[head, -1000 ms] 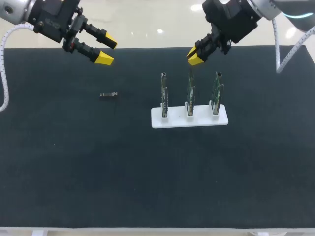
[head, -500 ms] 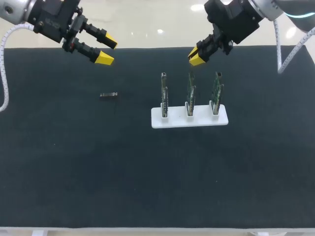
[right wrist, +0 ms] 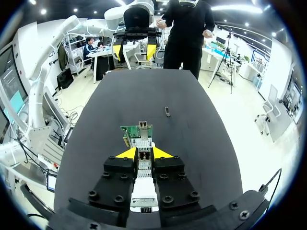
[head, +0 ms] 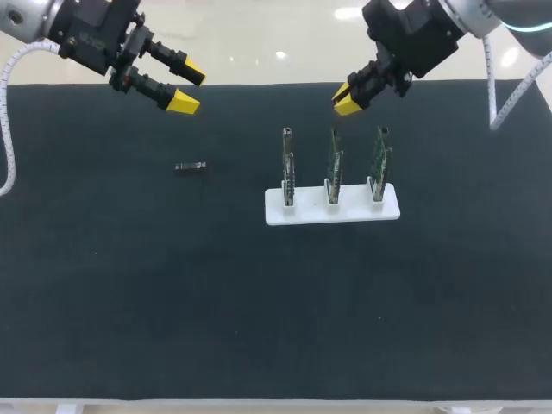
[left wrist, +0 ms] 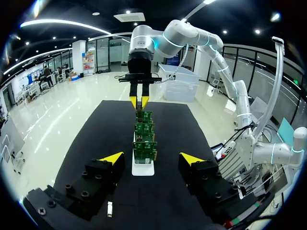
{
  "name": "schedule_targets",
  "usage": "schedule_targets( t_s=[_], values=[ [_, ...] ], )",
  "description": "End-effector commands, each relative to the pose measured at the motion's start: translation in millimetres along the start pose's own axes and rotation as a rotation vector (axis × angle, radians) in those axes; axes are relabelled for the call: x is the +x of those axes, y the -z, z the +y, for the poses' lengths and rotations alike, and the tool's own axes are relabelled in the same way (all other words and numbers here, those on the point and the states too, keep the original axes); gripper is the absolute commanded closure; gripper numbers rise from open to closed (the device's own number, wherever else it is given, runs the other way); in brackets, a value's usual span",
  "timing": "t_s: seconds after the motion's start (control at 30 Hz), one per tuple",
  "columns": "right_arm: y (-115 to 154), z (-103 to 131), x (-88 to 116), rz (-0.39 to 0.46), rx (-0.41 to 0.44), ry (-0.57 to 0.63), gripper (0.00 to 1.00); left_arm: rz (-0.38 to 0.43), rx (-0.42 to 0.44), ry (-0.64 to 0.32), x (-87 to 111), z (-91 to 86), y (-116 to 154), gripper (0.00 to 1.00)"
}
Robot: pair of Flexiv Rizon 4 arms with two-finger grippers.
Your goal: Pick up the optical module with the left hand, and insert it into the network port with the right hand.
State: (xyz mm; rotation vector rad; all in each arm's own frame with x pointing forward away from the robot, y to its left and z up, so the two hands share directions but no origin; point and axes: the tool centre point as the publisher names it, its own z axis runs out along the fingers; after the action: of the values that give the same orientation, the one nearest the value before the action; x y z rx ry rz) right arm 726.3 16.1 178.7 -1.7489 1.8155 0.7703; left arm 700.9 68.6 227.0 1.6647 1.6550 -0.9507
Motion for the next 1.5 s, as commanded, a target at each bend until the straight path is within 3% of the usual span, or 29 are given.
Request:
schedule_targets(
  t_s=[0.03, 0.8, 1.5],
  values=[
    [-2.1, 1.7, 4.2, 0.011, 0.005, -0.002, 1.0, 0.003, 0.001, 0.001, -0.4, 0.8, -0.2, 0.0],
    [4.1, -4.8, -10.4, 0.022, 0.002, 0.002, 1.0, 0.003, 0.001, 0.001, -0.4, 0.8, -0.2, 0.0],
    [-4.7, -2.5, -6.0, -0.008, 0.006, -0.001, 1.0, 0.003, 0.001, 0.001, -0.4, 0.8, -0.2, 0.0]
  ],
)
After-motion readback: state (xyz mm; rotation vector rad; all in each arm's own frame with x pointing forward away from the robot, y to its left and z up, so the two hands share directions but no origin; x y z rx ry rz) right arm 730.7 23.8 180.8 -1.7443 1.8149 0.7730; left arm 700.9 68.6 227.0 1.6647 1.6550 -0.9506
